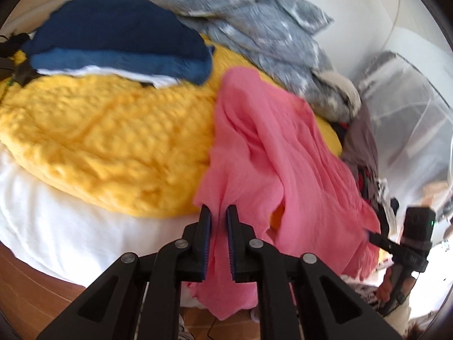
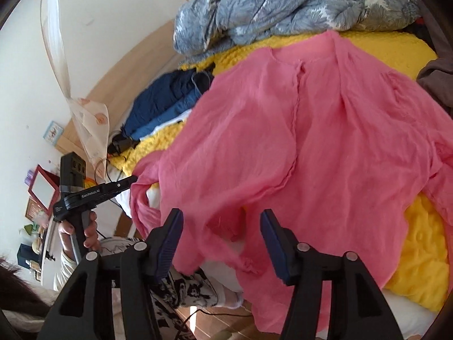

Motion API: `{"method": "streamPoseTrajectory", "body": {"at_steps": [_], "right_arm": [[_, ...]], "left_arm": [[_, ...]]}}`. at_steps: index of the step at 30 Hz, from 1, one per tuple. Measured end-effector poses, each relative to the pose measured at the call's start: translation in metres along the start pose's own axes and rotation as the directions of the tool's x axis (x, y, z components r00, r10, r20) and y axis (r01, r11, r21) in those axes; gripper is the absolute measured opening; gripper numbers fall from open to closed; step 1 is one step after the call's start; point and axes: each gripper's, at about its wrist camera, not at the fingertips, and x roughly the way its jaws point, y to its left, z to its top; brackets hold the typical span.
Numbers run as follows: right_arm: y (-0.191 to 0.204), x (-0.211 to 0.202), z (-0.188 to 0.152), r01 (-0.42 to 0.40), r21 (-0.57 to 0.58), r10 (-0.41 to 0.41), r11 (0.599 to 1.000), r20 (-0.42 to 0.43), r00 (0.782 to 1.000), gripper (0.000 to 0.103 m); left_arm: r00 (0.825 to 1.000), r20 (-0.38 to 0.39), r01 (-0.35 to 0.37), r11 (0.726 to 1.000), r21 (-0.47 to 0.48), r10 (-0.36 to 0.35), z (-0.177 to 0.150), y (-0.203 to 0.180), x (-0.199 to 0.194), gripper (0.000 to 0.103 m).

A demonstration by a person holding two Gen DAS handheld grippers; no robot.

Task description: Fold clothes

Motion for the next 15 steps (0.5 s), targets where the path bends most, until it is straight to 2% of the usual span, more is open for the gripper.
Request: {"method": "streamPoseTrajectory", "body": {"at_steps": [3, 6, 8, 10, 12, 14, 15], "right_arm": [[-0.004, -0.005, 0.001, -0.014, 0.024, 0.014, 1.0, 0.022, 1.0, 0.061], [0.0, -0.002, 0.004, -0.021, 0.023, 0.021, 1.0, 0.014, 1.0, 0.061], [0.004, 0.002, 0.005, -0.023, 0.008, 0.023, 1.0, -0.001, 1.0, 0.061], [0.01, 0.007, 0.005, -0.027, -0.008, 0.027, 1.0, -0.019, 0.999, 0.061], [0.016, 0.013, 0.004, -0.033, -0.025, 0.032, 0.999, -0.043, 0.999, 0.061], [0.021, 0.017, 0.003, -0.033, -0.049, 0.03, 0.998, -0.064, 0.998, 0.061], [0.023, 0.02, 0.002, -0.033, -0.059, 0.028, 0.998, -0.073, 0.997, 0.061]], "left_arm": [[0.997, 0.076, -0.019, 1.0, -0.005, 0.019, 0.024, 0.004, -0.024, 0.012], [0.984, 0.169, -0.056, 0.998, 0.022, 0.052, 0.05, -0.002, -0.054, 0.012], [0.976, 0.202, -0.096, 0.995, 0.036, 0.086, 0.059, -0.004, -0.064, 0.012], [0.986, 0.14, -0.097, 0.994, 0.041, 0.09, 0.06, 0.0, -0.057, 0.013], [0.999, 0.025, -0.048, 0.999, 0.018, 0.048, 0.047, 0.007, -0.044, 0.03], [0.993, -0.118, 0.023, 1.0, 0.014, -0.021, 0.026, 0.011, -0.028, 0.044], [0.986, -0.165, 0.031, 0.999, 0.026, -0.027, 0.016, 0.011, -0.024, 0.045]]}}
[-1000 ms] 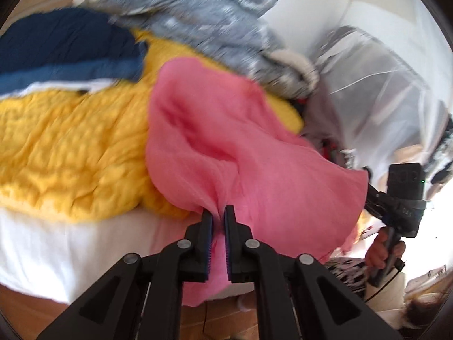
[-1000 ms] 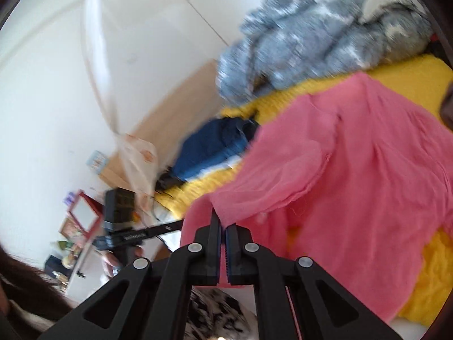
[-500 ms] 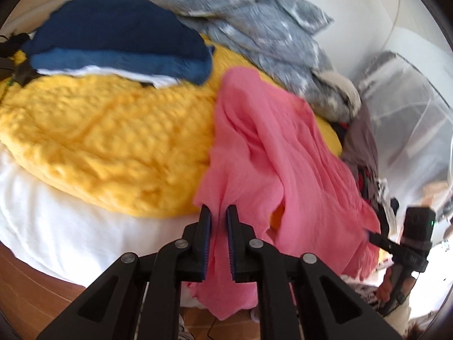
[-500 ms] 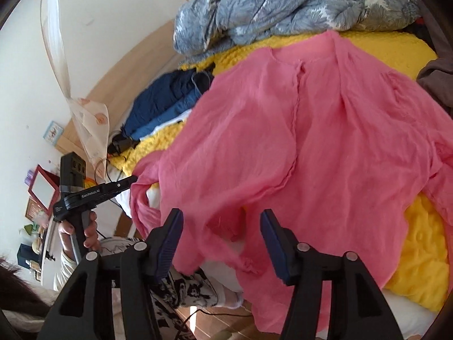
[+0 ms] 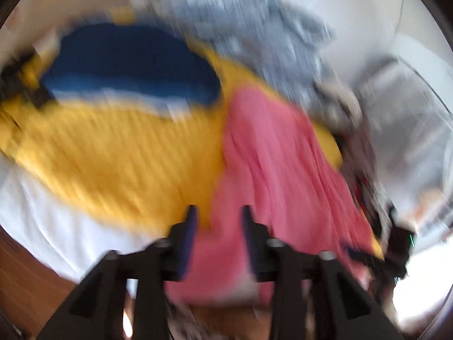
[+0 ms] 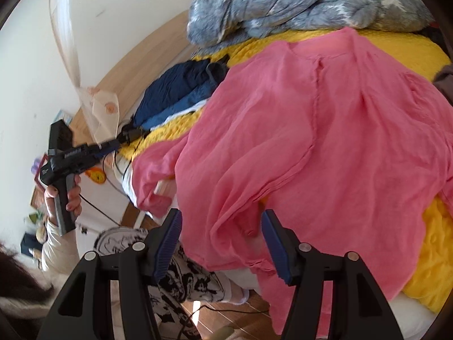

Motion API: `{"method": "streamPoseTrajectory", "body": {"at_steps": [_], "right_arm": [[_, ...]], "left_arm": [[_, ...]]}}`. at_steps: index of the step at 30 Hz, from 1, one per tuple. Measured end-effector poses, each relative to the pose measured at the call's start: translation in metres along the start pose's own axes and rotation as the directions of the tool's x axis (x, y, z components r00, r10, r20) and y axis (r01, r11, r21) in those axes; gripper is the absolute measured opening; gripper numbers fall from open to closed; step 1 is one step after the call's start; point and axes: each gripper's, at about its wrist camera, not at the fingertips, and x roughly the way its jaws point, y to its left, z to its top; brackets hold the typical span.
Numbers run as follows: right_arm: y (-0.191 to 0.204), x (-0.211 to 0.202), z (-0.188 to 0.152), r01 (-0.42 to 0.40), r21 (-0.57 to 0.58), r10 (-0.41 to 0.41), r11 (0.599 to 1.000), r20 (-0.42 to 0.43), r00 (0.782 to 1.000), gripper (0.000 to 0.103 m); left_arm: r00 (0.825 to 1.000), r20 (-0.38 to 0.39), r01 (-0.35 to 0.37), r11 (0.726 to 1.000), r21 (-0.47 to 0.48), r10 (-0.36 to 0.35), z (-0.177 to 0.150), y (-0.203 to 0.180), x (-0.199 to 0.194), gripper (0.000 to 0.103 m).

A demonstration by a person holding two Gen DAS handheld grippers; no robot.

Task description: Fold clothes

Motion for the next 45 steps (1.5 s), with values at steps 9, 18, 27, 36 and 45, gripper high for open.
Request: {"method": "streamPoseTrajectory", "body": {"at_steps": [9, 18, 27, 36, 45], "right_arm": [[0.006, 0.011, -0.003, -0.01, -0.016, 0.009, 1.0, -0.041, 0.999, 0.061], [0.008, 0.019, -0.004, -0.007, -0.009, 0.006, 1.0, -0.065, 0.998, 0.061], [0.005, 0.022, -0.004, -0.009, 0.005, 0.009, 1.0, -0.08, 0.997, 0.061], [0.0, 0.016, -0.001, -0.043, 0.039, 0.045, 0.998, -0.054, 0.998, 0.061], [0.001, 0.007, 0.0, -0.05, 0.032, 0.05, 0.998, -0.026, 0.998, 0.061]], "left_arm": [[0.974, 0.031, -0.215, 0.865, 0.453, 0.226, -0.052, -0.022, 0.006, 0.07], [0.969, -0.047, -0.192, 0.854, 0.484, 0.244, -0.048, -0.014, 0.048, 0.07], [0.933, -0.124, -0.228, 0.823, 0.521, 0.337, -0.05, -0.015, 0.073, 0.07], [0.917, -0.032, -0.356, 0.851, 0.387, 0.398, -0.033, 0.005, 0.063, 0.007], [0.767, 0.267, -0.641, 0.706, 0.301, 0.583, -0.016, -0.012, 0.0, 0.007]]}}
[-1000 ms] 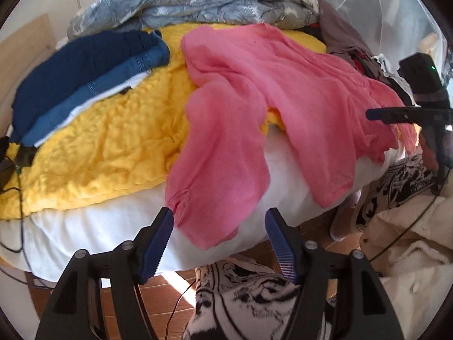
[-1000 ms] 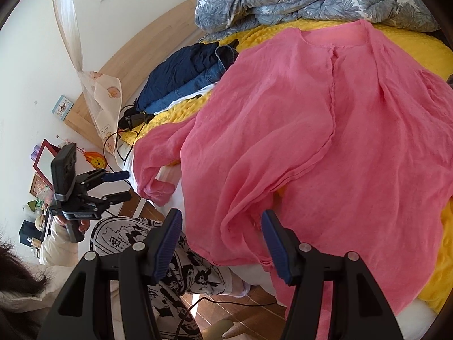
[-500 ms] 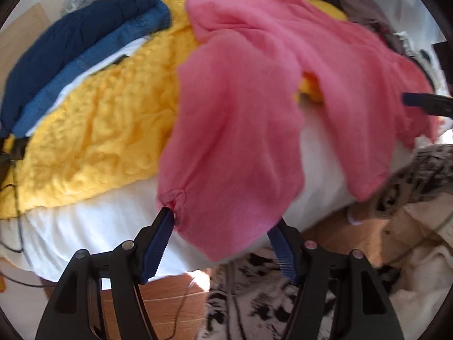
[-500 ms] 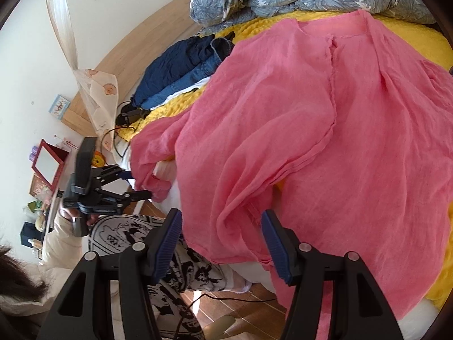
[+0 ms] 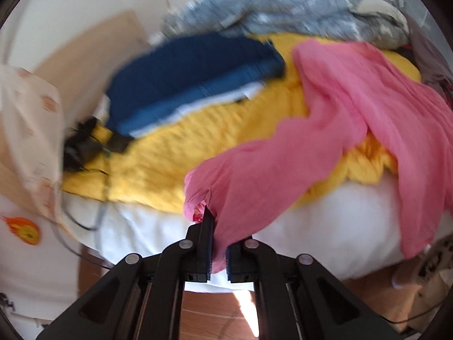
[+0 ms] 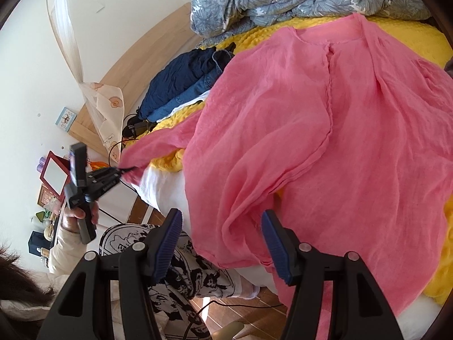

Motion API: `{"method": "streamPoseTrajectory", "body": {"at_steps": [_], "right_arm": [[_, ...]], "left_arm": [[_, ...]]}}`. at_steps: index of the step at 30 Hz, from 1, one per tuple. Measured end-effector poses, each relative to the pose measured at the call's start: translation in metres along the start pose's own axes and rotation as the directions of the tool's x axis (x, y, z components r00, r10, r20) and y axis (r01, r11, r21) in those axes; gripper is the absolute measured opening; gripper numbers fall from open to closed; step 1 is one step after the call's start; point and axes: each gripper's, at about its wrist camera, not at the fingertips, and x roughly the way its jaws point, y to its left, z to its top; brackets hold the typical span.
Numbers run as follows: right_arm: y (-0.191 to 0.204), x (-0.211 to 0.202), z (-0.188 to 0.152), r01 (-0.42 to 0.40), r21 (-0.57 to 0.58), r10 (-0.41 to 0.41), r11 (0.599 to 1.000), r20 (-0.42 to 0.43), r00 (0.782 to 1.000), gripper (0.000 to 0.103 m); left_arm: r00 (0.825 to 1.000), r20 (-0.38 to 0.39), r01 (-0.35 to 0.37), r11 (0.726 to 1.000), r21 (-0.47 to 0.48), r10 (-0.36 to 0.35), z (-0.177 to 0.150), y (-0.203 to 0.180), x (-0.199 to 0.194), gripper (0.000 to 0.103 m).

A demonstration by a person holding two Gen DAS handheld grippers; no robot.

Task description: Fold clothes

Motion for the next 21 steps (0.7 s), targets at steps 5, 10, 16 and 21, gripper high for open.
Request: {"method": "streamPoseTrajectory", "body": {"at_steps": [5, 10, 16, 21], "right_arm": [[0.004, -0.006, 0.001, -0.009, -0.015, 0.009, 1.0, 0.017, 1.0, 0.061], [0.002, -0.019, 0.002, -0.032, -0.006, 0.033, 0.999, 0.058, 0.998, 0.061], [-0.005, -0.043, 0.001, -0.052, 0.031, 0.047, 0.998, 0.147, 0.988, 0.061], [-0.012, -0.067, -0.001, -0.055, 0.052, 0.041, 0.997, 0.23, 0.972, 0.061]], "left_arm": [[0.997, 0.07, -0.043, 0.999, 0.027, 0.041, 0.023, 0.001, -0.025, 0.007], [0.993, 0.118, -0.023, 0.998, 0.054, 0.017, 0.045, -0.009, -0.049, 0.007], [0.971, 0.24, -0.025, 0.997, 0.073, 0.007, 0.096, -0.019, -0.089, 0.007], [0.933, 0.346, 0.04, 0.985, 0.166, -0.096, 0.15, -0.063, -0.133, 0.007]]}}
